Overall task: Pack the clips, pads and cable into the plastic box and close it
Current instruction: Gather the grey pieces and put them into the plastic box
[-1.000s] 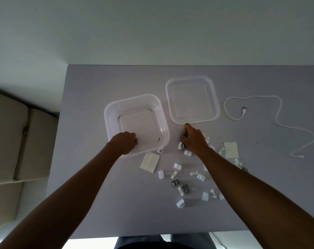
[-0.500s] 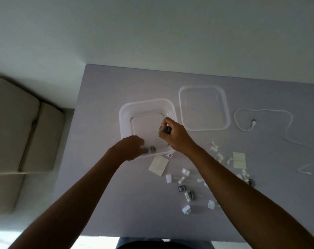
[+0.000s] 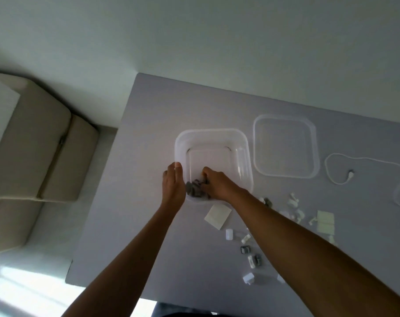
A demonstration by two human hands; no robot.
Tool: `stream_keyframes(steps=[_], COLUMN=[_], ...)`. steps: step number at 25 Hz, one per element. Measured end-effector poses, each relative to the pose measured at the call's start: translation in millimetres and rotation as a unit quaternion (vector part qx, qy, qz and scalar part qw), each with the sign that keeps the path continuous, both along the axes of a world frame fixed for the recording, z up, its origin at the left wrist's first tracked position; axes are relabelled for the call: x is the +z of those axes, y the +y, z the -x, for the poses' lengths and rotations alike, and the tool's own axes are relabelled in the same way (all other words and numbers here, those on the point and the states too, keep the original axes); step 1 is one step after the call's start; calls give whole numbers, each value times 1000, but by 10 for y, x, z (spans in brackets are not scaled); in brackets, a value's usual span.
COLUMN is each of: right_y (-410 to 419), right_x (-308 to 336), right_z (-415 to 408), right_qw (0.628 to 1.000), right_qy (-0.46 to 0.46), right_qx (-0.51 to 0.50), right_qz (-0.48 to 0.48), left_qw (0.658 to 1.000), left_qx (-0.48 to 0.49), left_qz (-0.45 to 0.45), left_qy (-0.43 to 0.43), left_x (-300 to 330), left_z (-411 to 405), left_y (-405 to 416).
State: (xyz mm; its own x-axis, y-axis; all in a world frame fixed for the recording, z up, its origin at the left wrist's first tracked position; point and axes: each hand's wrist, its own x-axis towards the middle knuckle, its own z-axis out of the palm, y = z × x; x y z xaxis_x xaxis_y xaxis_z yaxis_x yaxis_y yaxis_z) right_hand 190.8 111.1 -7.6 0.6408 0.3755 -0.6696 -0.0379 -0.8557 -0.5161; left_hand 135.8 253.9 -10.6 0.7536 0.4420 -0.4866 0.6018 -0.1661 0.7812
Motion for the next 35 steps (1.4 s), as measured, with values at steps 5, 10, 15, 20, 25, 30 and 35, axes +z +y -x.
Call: stream_keyframes(steps=[5,10,15,20,25,30,35], right_y=[266,283,1,-140,-129,62,163], right_x=[-21,136,174,101,-11,-34,-37], right_z=[109,204,320,260,161,168,90], right_qw=[1000,1000,996,984,981,993,986], right_qy=[-16,-12,-66,-101,-74,-42,-112], right_qx=[12,9,-18,-127,-179,-108,-123], right_qz=[6,-27,-56,-77,-7,-12,17], left_qw=[999,1000,1000,1000,999,999,999], left_qx=[31,12,-2,-14,-16,-29,-33], left_qz=[8,4,-2,-9,-17,-18,-24], left_qy=[-16,-23,-31,-26,-26,-26,-29], left_x=[-74,-100,-55,-48,-59,-50,-30], left_z=[-25,-28,-33,-29,-32,-50,-54], left_y=[-69,-34,-30,-32,-31,-30,-32])
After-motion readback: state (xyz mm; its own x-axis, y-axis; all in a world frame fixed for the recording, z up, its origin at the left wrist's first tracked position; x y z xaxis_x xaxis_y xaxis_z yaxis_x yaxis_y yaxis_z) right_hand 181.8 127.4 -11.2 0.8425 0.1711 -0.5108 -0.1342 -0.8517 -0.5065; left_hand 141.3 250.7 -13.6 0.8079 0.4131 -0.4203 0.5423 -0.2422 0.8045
